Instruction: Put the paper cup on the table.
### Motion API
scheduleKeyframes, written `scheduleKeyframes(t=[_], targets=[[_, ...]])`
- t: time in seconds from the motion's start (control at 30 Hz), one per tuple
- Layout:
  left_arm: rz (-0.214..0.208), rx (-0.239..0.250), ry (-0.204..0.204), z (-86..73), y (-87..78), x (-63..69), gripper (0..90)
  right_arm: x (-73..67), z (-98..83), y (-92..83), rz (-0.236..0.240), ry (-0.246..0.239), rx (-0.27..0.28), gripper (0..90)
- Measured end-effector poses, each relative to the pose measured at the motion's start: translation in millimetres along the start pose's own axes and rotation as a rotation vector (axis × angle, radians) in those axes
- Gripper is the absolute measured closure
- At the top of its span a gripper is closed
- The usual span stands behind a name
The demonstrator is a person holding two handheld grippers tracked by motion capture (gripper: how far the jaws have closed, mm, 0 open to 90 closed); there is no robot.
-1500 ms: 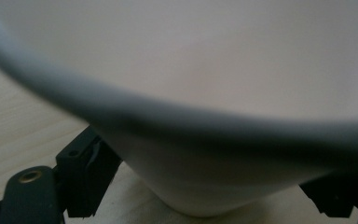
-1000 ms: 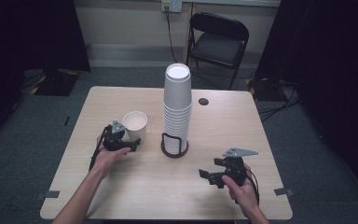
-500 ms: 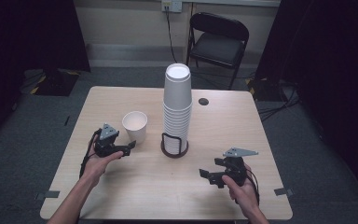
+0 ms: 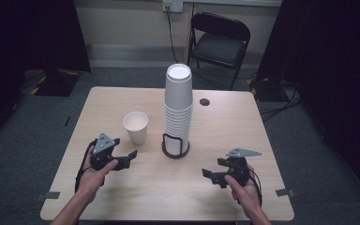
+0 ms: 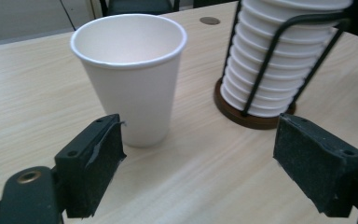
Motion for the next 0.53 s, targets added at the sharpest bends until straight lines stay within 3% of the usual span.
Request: scheduleKeyframes(t=[0.23, 0.37, 0.43, 0.53], targets=[[-0.024, -0.007, -0.021, -10.9, -10.3, 19.6, 15.8, 4.3, -1.0, 0.4, -0.015, 0.001, 0.001, 15.3], [-0.012, 0.004, -0.023, -21.2, -11.2, 23.8, 15.8, 8.1, -4.0, 2.9, -0.027, -0.003, -0.004, 15.3], [0.000, -0.008, -0.043, -26.6, -10.5, 23.3, 15.9, 10.2, -6.2, 4.1, -0.042, -0.009, -0.010, 15.3], [-0.021, -0.014, -0.035, -29.1, -9.7, 27.2, 15.9, 13.6, -9.4, 6.7, -0.054, -0.008, -0.013, 15.1]])
Point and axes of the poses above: each handheld gripper's, and its own axes: y roughly forward along the jaws, z roughly out of its top, x roughly to its right, the point moved 10 cm from there along y, roughly forward along the jaws, and after that the axes turned 5 degrees about x, right-handed, at the moved point
